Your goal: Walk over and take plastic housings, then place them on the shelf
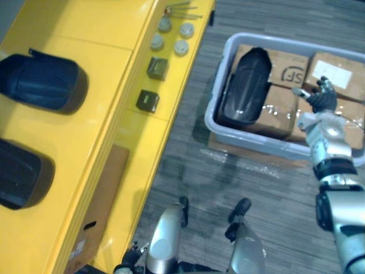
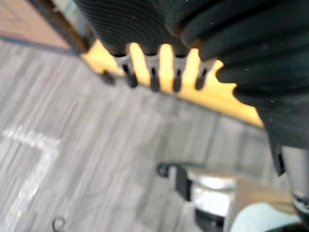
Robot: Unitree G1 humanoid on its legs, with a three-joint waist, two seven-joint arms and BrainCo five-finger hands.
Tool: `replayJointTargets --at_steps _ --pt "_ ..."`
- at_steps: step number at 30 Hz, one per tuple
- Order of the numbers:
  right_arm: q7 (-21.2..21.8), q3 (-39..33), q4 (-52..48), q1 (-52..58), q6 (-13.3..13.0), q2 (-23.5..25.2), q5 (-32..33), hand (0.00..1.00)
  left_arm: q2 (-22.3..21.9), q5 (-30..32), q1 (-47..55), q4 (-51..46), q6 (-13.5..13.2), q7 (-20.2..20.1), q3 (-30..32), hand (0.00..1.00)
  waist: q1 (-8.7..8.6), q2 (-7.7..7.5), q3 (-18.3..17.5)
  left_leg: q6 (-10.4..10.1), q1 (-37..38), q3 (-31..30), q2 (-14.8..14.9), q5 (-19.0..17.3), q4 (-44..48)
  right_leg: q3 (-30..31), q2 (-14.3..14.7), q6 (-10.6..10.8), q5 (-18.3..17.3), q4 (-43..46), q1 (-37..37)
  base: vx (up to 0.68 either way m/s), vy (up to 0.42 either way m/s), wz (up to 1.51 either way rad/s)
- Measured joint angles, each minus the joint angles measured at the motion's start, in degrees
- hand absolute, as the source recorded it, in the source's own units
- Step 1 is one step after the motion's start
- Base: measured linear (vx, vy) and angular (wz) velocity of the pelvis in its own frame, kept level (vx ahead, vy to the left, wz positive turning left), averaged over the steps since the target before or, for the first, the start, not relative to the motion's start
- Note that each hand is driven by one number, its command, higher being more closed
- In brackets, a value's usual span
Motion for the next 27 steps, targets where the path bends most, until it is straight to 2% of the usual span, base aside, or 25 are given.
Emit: replayJointTargets --at_steps 2,4,6,8,14,16,20,21,23,27 --pt "-1.3 0.9 1.3 -2.2 1.4 -0.6 -1.0 0.00 -0.1 -1.5 -0.2 0.0 -0.2 -0.1 -0.6 0.00 0.26 0.75 0.4 0.2 -0.8 -0.9 -0.4 0.1 0.3 -1.0 -0.6 0.2 -0.7 1.1 -0.2 -0.05 0.044 0.25" --pt "-3.9 1.8 1.9 -4.3 3.6 -2.3 -2.2 0.00 -0.7 -3.2 -0.5 0.0 -0.2 -0.7 -1.2 0.00 1.61 1.93 0.9 0.4 -1.2 -1.1 -0.7 0.3 0.3 -1.4 -1.4 0.1 -0.9 1.9 -0.6 -0.07 0.042 0.15" --pt "-7.3 2.0 3.6 -6.6 6.2 -2.9 -2.3 0.00 -0.8 -3.5 -0.5 0.0 -0.2 -1.3 -2.1 0.00 2.60 2.29 1.0 0.7 -2.6 -1.2 -0.8 0.5 0.3 -1.4 -1.7 0.1 -0.9 2.3 -2.0 -0.07 0.029 0.04" --pt "-10.6 2.0 5.9 -7.2 8.5 -3.0 -2.1 0.00 -0.7 -5.3 -0.5 0.3 -0.1 -1.3 -3.0 0.00 2.86 2.39 1.0 0.7 -3.7 -1.9 -0.8 0.6 0.7 -2.2 -1.7 0.0 -1.0 2.6 -2.6 -0.04 0.014 0.13" --pt "-15.9 1.9 8.5 -9.0 11.2 -4.9 -2.0 0.00 -0.8 -5.7 -0.6 0.7 -0.2 -1.4 -5.2 0.00 3.40 3.98 1.1 0.7 -4.6 -2.6 -1.2 0.6 1.2 -2.9 -2.7 0.0 -2.5 5.2 -4.0 -0.03 0.022 0.08" --pt "-17.7 1.9 9.3 -9.6 12.4 -6.4 -2.0 0.00 -0.9 -6.8 -0.6 0.8 -0.2 -1.6 -5.7 0.00 4.09 4.13 1.0 0.7 -5.5 -2.6 -1.2 0.6 1.4 -2.8 -2.9 -0.2 -2.7 5.8 -5.1 -0.04 0.011 0.00" --pt "-18.0 2.0 10.3 -10.4 13.5 -7.8 -2.0 0.00 -0.6 -7.9 -0.7 1.7 -0.2 -1.7 -8.1 0.00 4.82 4.29 0.9 0.7 -6.1 -2.5 -1.3 0.7 1.4 -2.8 -3.2 -0.6 -3.2 6.4 -5.9 -0.04 0.012 0.01" --pt "-17.5 2.2 10.4 -10.8 14.0 -8.4 -2.1 0.00 -0.9 -7.9 -0.7 2.1 -0.1 -1.6 -8.5 0.00 5.04 4.84 0.5 0.7 -6.6 -2.7 -1.4 0.7 1.5 -3.0 -3.4 -0.6 -3.3 6.7 -6.3 -0.05 0.025 0.03" --pt "-16.7 4.1 10.5 -10.9 14.0 -10.0 -2.6 0.00 -0.8 -8.2 -1.0 2.1 -0.1 -1.6 -9.6 0.00 5.83 5.52 0.0 0.7 -7.1 -2.6 -1.4 0.7 1.4 -2.9 -3.5 -0.7 -3.4 6.8 -6.9 -0.05 0.020 0.02" --pt "-16.4 6.1 10.7 -11.4 12.9 -10.7 -4.5 0.00 -1.0 -10.1 -1.3 2.5 -0.1 -1.8 -10.8 0.00 6.11 6.66 -0.8 0.7 -7.9 -2.5 -1.4 0.7 1.5 -2.9 -3.5 -0.7 -3.4 6.9 -7.7 -0.03 0.008 0.00"
